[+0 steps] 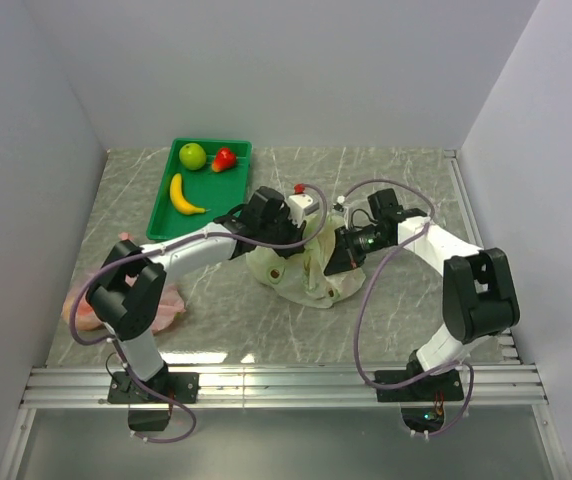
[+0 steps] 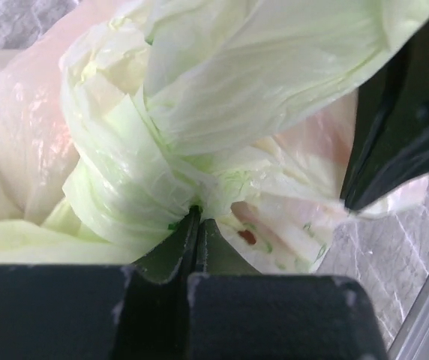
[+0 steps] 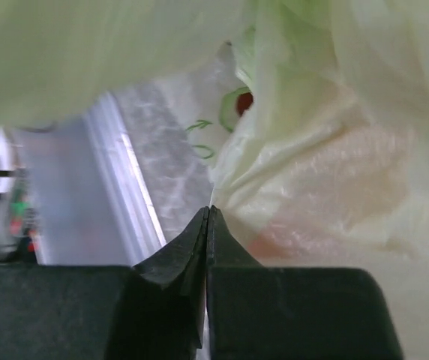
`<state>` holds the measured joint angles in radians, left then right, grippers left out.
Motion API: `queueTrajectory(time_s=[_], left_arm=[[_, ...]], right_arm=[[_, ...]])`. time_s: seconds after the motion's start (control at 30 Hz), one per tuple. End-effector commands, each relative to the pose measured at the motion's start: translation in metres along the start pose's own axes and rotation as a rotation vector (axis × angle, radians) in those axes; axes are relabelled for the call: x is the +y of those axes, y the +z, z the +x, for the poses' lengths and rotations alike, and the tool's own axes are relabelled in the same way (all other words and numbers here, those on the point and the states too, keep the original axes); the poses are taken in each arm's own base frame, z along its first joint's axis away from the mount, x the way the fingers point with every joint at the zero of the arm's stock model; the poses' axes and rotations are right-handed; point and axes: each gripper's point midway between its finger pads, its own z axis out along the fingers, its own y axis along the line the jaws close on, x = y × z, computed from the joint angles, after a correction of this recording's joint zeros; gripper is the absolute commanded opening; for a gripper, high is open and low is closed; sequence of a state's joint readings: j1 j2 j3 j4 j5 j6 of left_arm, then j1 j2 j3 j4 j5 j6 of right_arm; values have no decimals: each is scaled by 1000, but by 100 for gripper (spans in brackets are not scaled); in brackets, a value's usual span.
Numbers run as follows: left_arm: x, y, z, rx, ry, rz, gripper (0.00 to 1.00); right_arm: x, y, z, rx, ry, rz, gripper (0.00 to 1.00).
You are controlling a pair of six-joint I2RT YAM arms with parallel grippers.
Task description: Place the fake fruits into the plastic bag and tie a complex knot
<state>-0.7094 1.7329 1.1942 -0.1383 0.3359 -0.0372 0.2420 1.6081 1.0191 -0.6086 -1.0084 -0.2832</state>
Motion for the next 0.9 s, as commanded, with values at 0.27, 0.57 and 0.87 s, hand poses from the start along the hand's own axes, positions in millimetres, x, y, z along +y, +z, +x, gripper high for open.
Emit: queueTrajectory(time_s=[0.27,0.57,0.87], left_arm=[[-14,-2,-35,-79,125,136,0],[-20,-12,-32,-88,142,164,1],[-29,-18,-26,-78,103,204,1]], right_arm=[[38,-28,-48,-258,-52,-18,20],[-6,-72,-84,-351,-165,352,66],[-67,-50,-88,-240,-132,428,77]])
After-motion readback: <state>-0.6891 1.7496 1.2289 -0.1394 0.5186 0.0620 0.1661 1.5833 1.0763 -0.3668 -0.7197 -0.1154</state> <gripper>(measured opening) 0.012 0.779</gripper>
